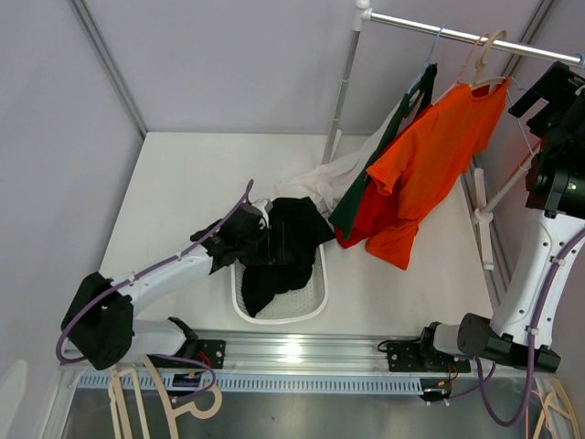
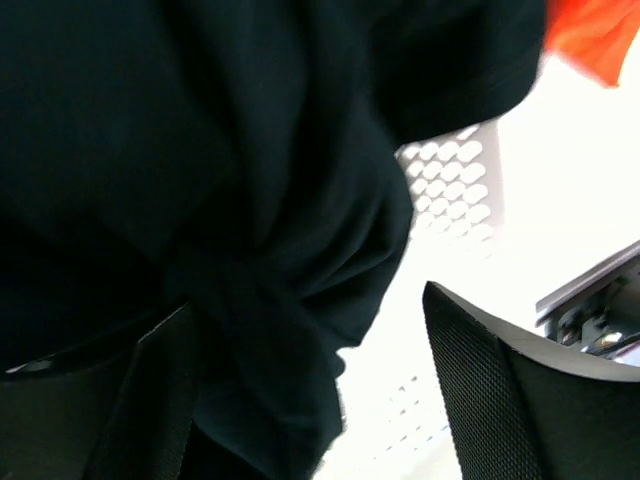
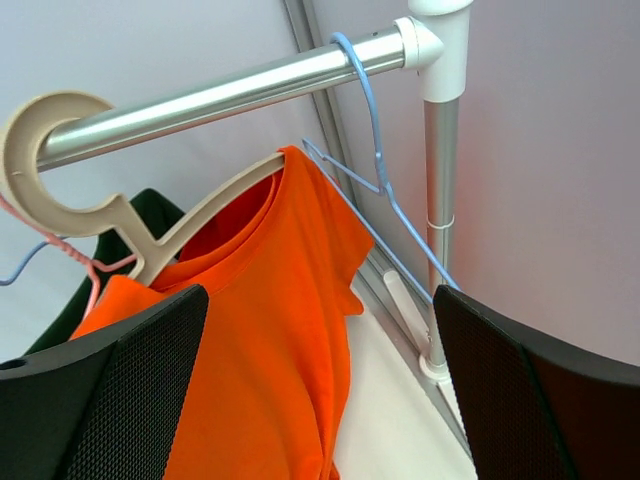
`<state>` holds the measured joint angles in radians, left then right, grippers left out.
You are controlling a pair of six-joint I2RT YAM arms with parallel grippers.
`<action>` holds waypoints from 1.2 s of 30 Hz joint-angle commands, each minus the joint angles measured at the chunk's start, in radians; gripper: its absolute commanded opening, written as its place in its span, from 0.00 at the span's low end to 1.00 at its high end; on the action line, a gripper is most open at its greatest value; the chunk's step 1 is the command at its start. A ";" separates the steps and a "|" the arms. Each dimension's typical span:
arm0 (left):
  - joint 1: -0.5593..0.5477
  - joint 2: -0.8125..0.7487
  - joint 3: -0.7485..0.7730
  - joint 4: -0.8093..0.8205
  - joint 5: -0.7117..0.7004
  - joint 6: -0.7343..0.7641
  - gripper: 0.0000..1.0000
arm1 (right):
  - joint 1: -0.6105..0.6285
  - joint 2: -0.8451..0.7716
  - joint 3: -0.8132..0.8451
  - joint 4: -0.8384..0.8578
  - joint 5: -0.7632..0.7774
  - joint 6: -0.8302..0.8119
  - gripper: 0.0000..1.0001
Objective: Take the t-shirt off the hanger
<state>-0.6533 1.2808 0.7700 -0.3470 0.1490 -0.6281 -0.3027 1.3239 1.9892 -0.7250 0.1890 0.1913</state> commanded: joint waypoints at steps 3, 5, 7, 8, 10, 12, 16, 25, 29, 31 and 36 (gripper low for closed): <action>0.001 0.031 0.109 -0.041 -0.115 0.041 0.90 | 0.011 -0.026 0.017 -0.010 -0.054 0.020 0.99; 0.003 0.107 0.136 -0.049 -0.114 0.045 0.90 | 0.014 -0.032 0.007 -0.005 -0.057 0.025 0.99; 0.003 0.197 0.156 -0.030 -0.082 0.044 0.90 | 0.017 -0.040 -0.001 -0.001 -0.063 0.030 0.99; 0.003 0.228 0.161 -0.021 -0.072 0.044 0.90 | 0.019 -0.040 -0.001 0.001 -0.066 0.030 0.99; 0.004 0.322 0.202 -0.020 -0.065 0.045 0.91 | 0.022 -0.042 0.003 0.001 -0.074 0.030 0.99; 0.006 0.370 0.238 -0.026 -0.081 0.051 0.93 | 0.027 -0.045 0.003 0.001 -0.076 0.030 0.99; 0.067 0.425 0.281 -0.011 -0.106 0.028 0.97 | 0.040 -0.049 0.007 -0.004 -0.080 0.025 0.99; 0.211 0.468 0.382 0.023 -0.290 0.033 1.00 | 0.074 0.001 0.040 -0.070 -0.103 0.046 0.99; 0.262 0.528 0.458 0.026 -0.267 0.051 0.99 | 0.097 0.024 0.052 -0.070 -0.134 0.071 0.97; 0.270 0.542 0.474 0.025 -0.273 0.059 0.99 | 0.105 0.040 0.059 -0.071 -0.147 0.083 0.96; 0.281 0.558 0.563 0.000 -0.318 0.103 1.00 | 0.160 0.084 0.072 -0.051 -0.175 0.096 0.94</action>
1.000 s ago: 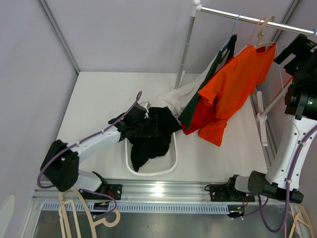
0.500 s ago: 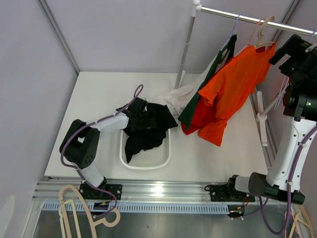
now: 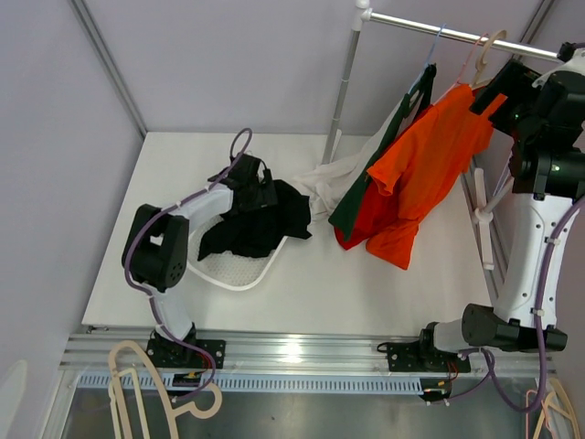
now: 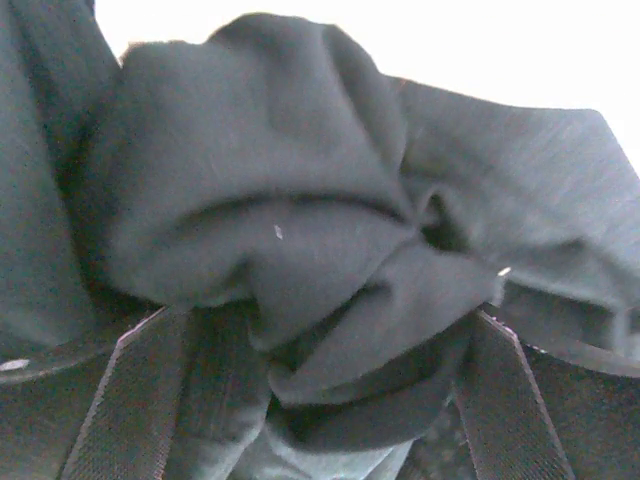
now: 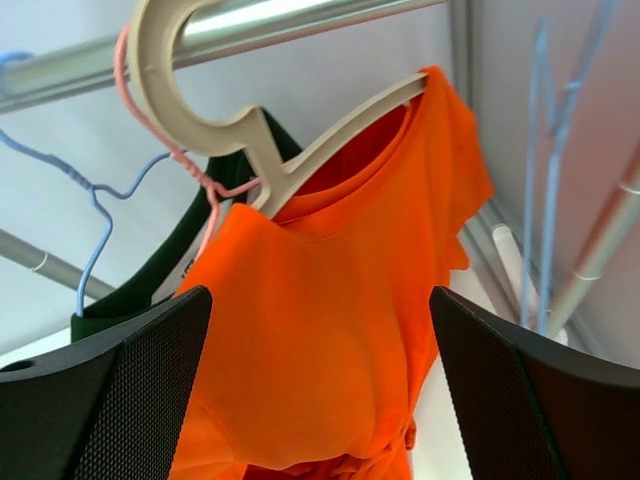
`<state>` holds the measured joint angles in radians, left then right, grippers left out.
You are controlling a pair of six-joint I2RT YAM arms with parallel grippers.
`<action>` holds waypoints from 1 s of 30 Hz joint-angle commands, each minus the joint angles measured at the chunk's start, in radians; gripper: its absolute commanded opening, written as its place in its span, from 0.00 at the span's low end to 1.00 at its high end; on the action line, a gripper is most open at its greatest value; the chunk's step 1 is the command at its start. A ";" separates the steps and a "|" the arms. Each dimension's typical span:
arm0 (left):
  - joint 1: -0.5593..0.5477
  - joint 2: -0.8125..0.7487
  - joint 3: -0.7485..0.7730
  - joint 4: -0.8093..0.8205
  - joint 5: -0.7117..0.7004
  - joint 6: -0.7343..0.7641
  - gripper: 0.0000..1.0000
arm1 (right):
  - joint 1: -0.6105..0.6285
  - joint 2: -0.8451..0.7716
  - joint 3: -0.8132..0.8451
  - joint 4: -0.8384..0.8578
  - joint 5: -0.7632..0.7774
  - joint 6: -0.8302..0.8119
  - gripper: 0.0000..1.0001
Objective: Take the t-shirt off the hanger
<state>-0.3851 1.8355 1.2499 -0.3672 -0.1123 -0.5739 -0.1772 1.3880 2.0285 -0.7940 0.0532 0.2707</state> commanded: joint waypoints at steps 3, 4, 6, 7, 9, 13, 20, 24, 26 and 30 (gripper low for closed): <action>0.012 -0.027 0.128 0.001 -0.053 0.051 0.99 | 0.088 0.040 0.033 0.048 -0.004 -0.005 0.94; 0.012 -0.039 0.138 -0.010 -0.047 0.052 1.00 | 0.099 0.046 0.038 0.047 0.003 -0.011 0.94; 0.008 -0.077 0.152 -0.029 -0.014 0.045 1.00 | 0.123 0.060 0.058 0.039 0.030 -0.025 0.94; 0.006 -0.093 0.157 -0.038 -0.006 0.045 1.00 | 0.131 0.060 0.058 0.044 0.034 -0.030 0.93; -0.009 -0.145 0.158 -0.068 -0.003 0.043 0.99 | 0.146 0.057 0.044 0.062 0.043 -0.041 0.92; -0.035 -0.267 0.120 -0.093 -0.039 0.054 0.99 | 0.169 0.074 0.035 0.105 0.108 -0.077 0.86; -0.074 -0.508 0.031 -0.102 -0.040 0.059 0.99 | 0.174 0.131 0.053 0.110 0.240 -0.105 0.76; -0.084 -0.616 0.002 -0.107 -0.015 0.049 0.99 | 0.205 0.161 0.050 0.154 0.280 -0.125 0.68; -0.086 -0.694 -0.042 -0.081 0.016 0.046 1.00 | 0.211 0.174 0.042 0.174 0.301 -0.136 0.67; -0.086 -0.809 -0.113 -0.065 0.025 0.048 0.99 | 0.226 0.203 0.062 0.196 0.352 -0.151 0.63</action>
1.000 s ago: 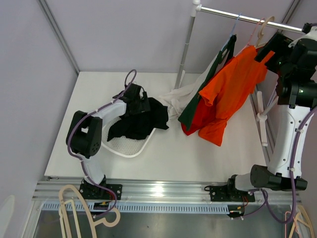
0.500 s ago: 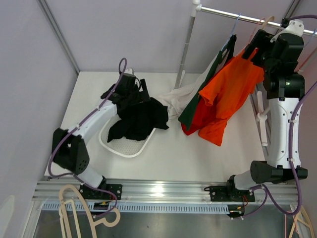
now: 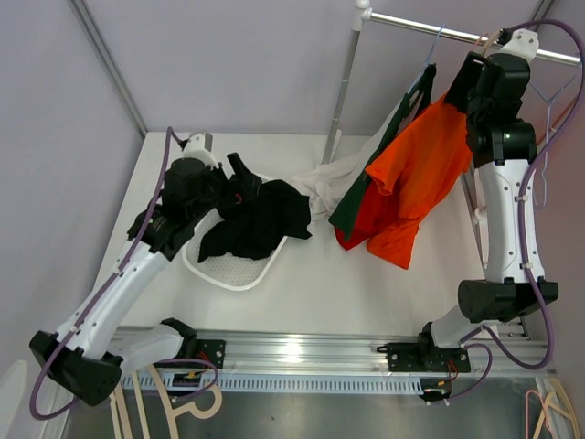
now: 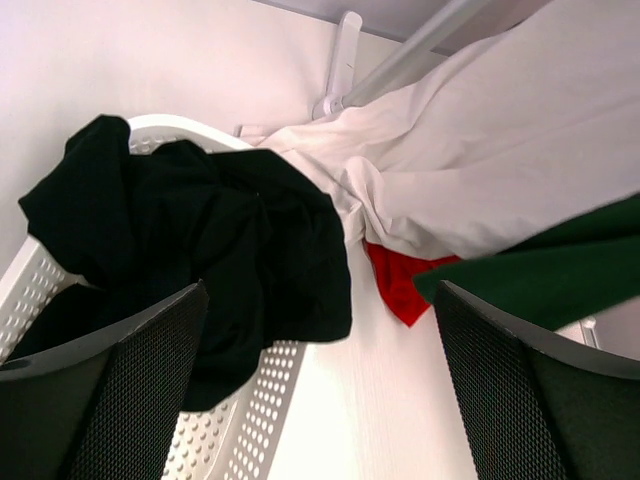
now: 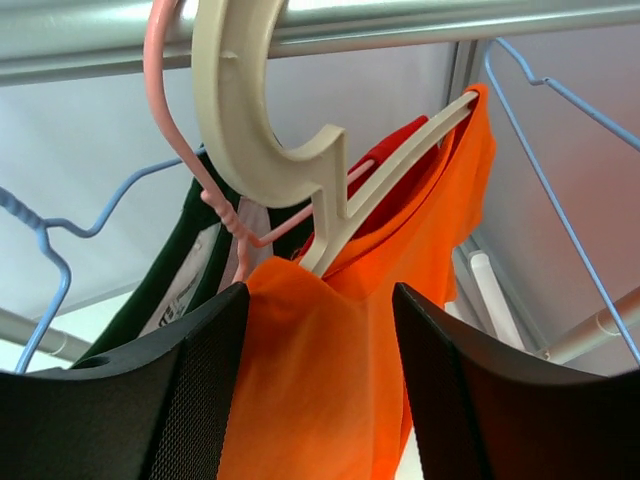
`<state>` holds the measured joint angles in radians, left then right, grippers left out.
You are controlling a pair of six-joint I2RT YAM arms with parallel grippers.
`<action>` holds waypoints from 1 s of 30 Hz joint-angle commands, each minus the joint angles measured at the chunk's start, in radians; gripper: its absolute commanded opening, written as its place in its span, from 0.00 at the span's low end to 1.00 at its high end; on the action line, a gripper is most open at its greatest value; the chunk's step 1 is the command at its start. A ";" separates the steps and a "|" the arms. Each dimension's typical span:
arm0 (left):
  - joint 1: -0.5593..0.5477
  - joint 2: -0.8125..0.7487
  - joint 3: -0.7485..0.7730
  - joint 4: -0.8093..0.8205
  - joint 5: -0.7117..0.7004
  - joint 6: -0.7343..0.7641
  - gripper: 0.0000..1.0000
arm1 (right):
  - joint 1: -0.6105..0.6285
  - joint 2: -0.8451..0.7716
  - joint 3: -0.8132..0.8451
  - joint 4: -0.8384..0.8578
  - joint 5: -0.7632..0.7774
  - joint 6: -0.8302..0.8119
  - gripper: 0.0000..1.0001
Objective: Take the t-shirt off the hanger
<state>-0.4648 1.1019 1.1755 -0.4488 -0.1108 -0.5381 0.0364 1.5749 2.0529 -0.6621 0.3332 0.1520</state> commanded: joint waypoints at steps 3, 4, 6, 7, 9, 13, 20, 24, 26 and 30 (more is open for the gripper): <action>-0.006 -0.131 -0.062 -0.001 0.008 0.024 0.99 | 0.026 0.028 0.041 0.088 0.110 -0.046 0.62; -0.006 -0.142 -0.068 -0.002 0.003 0.029 1.00 | 0.028 0.030 0.042 0.094 0.115 -0.049 0.62; -0.008 -0.164 -0.079 -0.016 -0.007 0.035 1.00 | 0.036 0.034 0.055 0.108 0.142 -0.055 0.62; -0.008 -0.171 -0.080 -0.018 -0.007 0.036 1.00 | 0.040 0.037 0.058 0.113 0.153 -0.060 0.62; -0.008 -0.177 -0.088 -0.024 -0.004 0.041 0.99 | 0.046 0.040 0.062 0.134 0.191 -0.075 0.62; -0.008 -0.189 -0.099 -0.024 0.008 0.043 1.00 | 0.056 0.042 0.064 0.174 0.237 -0.106 0.62; -0.008 -0.200 -0.125 -0.014 0.022 0.049 0.99 | 0.057 0.065 0.084 0.220 0.263 -0.135 0.59; -0.008 -0.192 -0.125 -0.022 0.017 0.056 1.00 | 0.057 0.096 0.099 0.246 0.273 -0.149 0.54; -0.008 -0.194 -0.128 -0.016 0.019 0.058 0.99 | 0.057 0.106 0.096 0.262 0.273 -0.149 0.54; -0.008 -0.186 -0.131 -0.011 0.020 0.061 0.99 | 0.057 0.132 0.099 0.295 0.290 -0.147 0.51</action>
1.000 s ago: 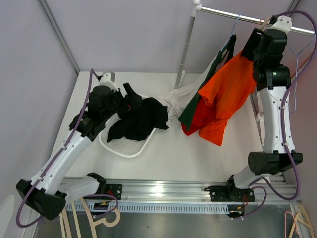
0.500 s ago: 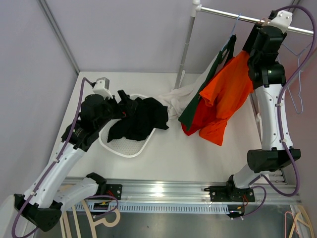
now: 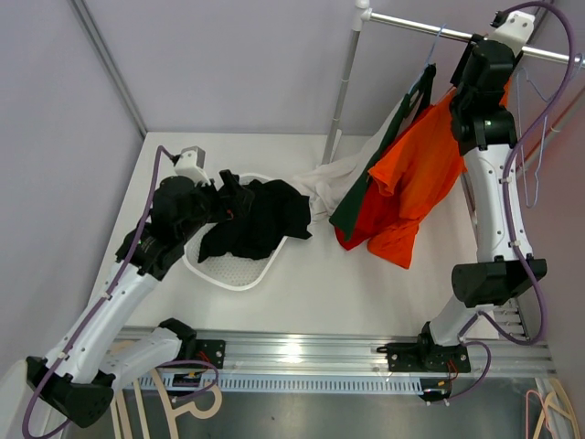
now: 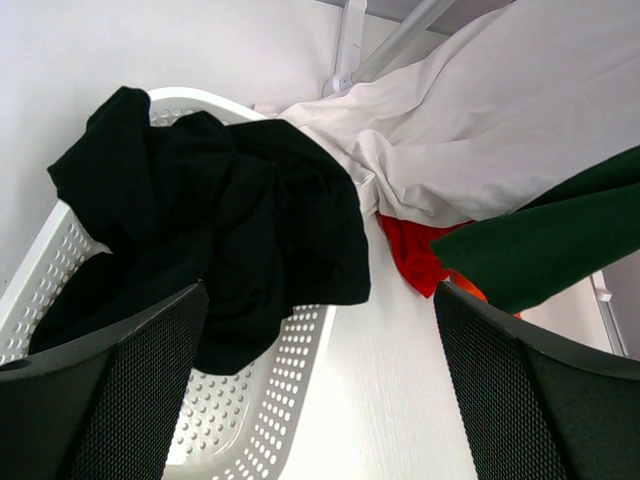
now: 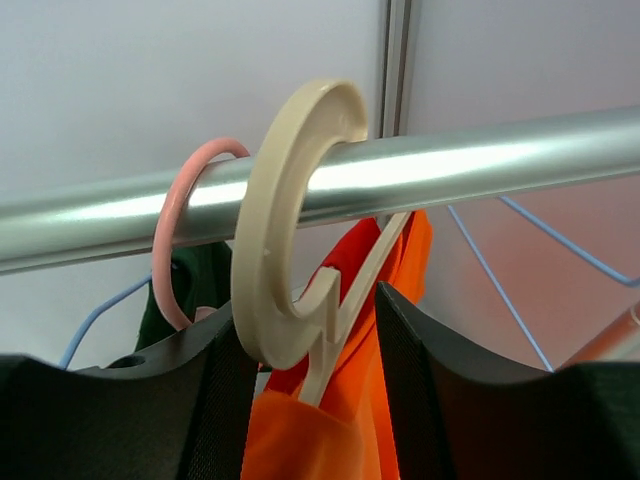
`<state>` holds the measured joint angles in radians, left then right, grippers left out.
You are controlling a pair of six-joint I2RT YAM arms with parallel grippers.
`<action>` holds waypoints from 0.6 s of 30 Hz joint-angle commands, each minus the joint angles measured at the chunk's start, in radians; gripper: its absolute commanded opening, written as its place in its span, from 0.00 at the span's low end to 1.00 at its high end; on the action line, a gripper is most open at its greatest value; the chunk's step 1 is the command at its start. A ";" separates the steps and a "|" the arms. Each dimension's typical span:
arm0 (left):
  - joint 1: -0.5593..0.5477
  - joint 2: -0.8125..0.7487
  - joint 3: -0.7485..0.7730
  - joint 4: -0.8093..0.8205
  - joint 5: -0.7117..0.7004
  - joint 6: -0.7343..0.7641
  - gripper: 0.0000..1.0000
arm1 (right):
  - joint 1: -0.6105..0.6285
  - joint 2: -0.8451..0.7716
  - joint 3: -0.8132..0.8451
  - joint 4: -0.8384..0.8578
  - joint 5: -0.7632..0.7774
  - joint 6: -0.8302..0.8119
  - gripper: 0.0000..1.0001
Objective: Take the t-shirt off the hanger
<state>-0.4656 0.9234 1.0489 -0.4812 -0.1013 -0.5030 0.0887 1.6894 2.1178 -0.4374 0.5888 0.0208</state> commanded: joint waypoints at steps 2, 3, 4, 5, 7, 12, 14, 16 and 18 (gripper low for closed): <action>-0.005 0.002 -0.003 0.021 0.014 0.029 0.99 | 0.005 0.030 0.034 0.078 0.043 -0.016 0.54; -0.007 0.003 -0.003 0.021 0.015 0.029 0.99 | 0.005 0.042 0.036 0.084 0.052 -0.025 0.55; -0.007 0.006 -0.003 0.020 0.018 0.030 0.99 | 0.005 0.049 0.037 0.089 0.055 -0.044 0.54; -0.007 0.008 -0.004 0.021 0.018 0.029 1.00 | 0.005 0.052 0.037 0.092 0.060 -0.047 0.52; -0.005 0.012 -0.007 0.024 0.020 0.029 1.00 | 0.005 0.059 0.037 0.095 0.062 -0.048 0.35; -0.007 0.019 -0.009 0.029 0.031 0.029 1.00 | 0.003 0.056 0.045 0.097 0.080 -0.056 0.00; -0.007 0.019 -0.012 0.029 0.031 0.029 1.00 | 0.005 0.053 0.056 0.079 0.080 -0.064 0.00; -0.007 0.020 -0.013 0.029 0.037 0.026 1.00 | 0.005 0.037 0.076 0.066 0.077 -0.064 0.00; -0.005 0.017 -0.013 0.030 0.044 0.024 1.00 | 0.008 0.018 0.074 0.063 0.060 -0.067 0.00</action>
<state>-0.4656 0.9424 1.0409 -0.4812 -0.0849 -0.4950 0.0898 1.7527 2.1311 -0.4068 0.6468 -0.0311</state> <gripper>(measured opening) 0.994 0.058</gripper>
